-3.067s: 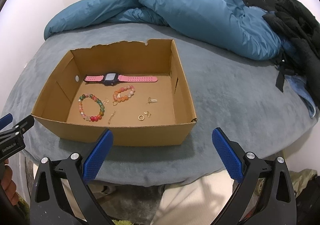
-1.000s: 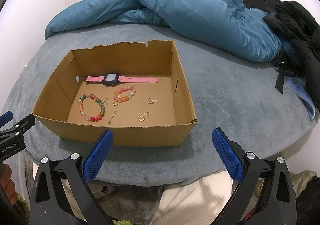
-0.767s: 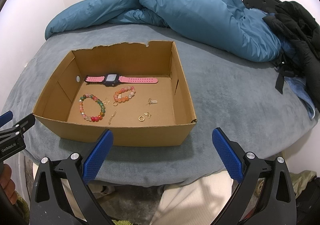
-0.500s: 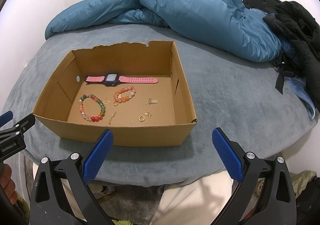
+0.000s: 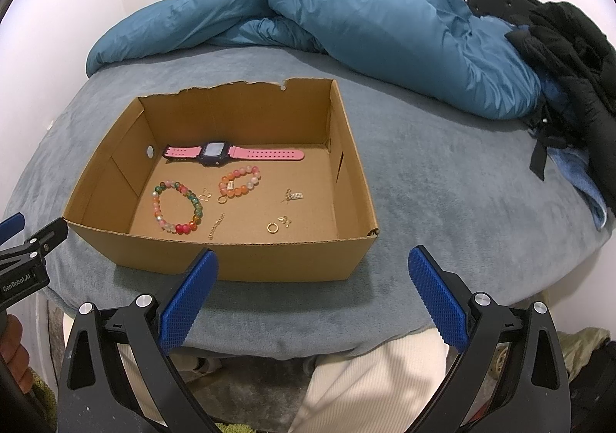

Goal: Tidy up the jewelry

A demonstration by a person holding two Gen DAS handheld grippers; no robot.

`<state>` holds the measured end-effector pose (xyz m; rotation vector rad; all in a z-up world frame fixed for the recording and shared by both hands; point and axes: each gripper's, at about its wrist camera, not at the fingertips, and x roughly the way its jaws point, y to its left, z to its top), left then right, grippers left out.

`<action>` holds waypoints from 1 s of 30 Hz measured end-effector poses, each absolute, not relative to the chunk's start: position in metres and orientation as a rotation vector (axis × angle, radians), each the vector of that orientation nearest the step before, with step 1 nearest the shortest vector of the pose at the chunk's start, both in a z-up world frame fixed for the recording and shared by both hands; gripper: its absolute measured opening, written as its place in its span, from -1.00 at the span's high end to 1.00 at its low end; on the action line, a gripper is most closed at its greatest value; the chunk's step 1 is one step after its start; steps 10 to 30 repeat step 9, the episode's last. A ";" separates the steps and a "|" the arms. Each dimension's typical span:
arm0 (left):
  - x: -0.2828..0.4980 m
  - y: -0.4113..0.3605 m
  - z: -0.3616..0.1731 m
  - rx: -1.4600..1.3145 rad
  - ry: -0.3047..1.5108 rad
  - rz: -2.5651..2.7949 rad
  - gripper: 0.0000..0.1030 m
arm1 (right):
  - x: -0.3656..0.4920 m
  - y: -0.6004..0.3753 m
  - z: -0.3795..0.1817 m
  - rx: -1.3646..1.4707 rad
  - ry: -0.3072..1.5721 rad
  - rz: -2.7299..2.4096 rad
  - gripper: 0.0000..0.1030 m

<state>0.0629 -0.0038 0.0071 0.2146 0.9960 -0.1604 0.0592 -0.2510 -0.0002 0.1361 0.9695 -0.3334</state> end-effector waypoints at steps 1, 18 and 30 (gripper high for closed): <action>0.063 -0.004 0.007 0.215 0.997 -0.160 -0.89 | 0.059 -0.251 0.000 0.137 0.969 -0.333 -0.84; 0.063 -0.004 0.008 0.215 0.998 -0.160 -0.89 | 0.059 -0.251 0.000 0.137 0.970 -0.333 -0.84; 0.063 -0.004 0.008 0.215 0.998 -0.160 -0.89 | 0.059 -0.251 0.000 0.137 0.970 -0.333 -0.84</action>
